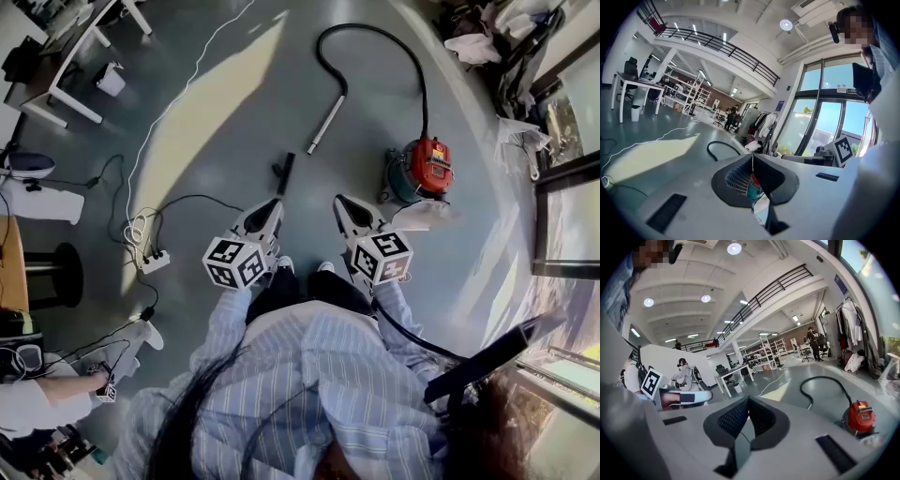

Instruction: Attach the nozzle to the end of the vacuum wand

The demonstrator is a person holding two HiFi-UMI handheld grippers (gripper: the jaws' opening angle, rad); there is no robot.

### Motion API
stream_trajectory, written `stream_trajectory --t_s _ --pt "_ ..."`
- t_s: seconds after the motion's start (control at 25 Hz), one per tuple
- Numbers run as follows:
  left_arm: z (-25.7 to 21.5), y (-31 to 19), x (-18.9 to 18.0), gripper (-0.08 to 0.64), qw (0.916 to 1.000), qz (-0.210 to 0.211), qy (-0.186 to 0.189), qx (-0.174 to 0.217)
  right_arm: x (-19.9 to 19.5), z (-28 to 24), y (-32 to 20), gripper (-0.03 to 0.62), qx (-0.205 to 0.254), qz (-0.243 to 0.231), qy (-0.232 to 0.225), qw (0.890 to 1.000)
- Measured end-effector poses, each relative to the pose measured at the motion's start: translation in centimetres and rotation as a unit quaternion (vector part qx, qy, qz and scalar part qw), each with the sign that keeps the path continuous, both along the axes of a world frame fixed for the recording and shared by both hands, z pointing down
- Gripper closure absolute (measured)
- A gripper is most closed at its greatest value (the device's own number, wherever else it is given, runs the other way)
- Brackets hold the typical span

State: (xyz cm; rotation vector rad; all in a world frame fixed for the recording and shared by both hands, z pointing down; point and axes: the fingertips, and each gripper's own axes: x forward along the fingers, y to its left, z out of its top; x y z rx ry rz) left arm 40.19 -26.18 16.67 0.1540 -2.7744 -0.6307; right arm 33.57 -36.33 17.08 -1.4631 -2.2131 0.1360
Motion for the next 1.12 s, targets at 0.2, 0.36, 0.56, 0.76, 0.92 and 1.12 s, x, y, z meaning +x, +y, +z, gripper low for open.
stream_trajectory --t_s 0.2,0.36,0.56,0.76,0.92,1.12 --pt "0.0 -1.0 -0.5 0.554 1.0 0.0 0.004 -0.001 -0.7 -0.1 -1.2 0.588 -0.009 0.002 0.01 1.0" --pt "0.2 -1.5 -0.5 0.554 1.0 -0.001 0.009 -0.002 -0.8 0.2 -1.6 0.588 -0.008 -0.011 0.008 1.0" --pt "0.5 -1.4 -0.4 0.554 0.9997 -0.017 0.016 0.0 -0.8 0.7 -1.6 0.588 -0.019 -0.037 0.023 0.999" --pt "1.1 -1.0 0.9 0.554 0.9985 -0.045 0.03 0.0 -0.9 2.2 -1.0 0.588 -0.017 -0.064 0.04 0.997" --pt "1.9 0.2 1.6 0.554 0.9969 -0.067 0.04 0.008 -0.8 3.0 0.2 0.588 -0.001 -0.09 0.026 0.996" --pt "2.3 4.1 1.1 0.554 0.9959 -0.083 0.035 0.01 -1.2 3.1 3.5 0.588 0.002 -0.103 0.021 0.994"
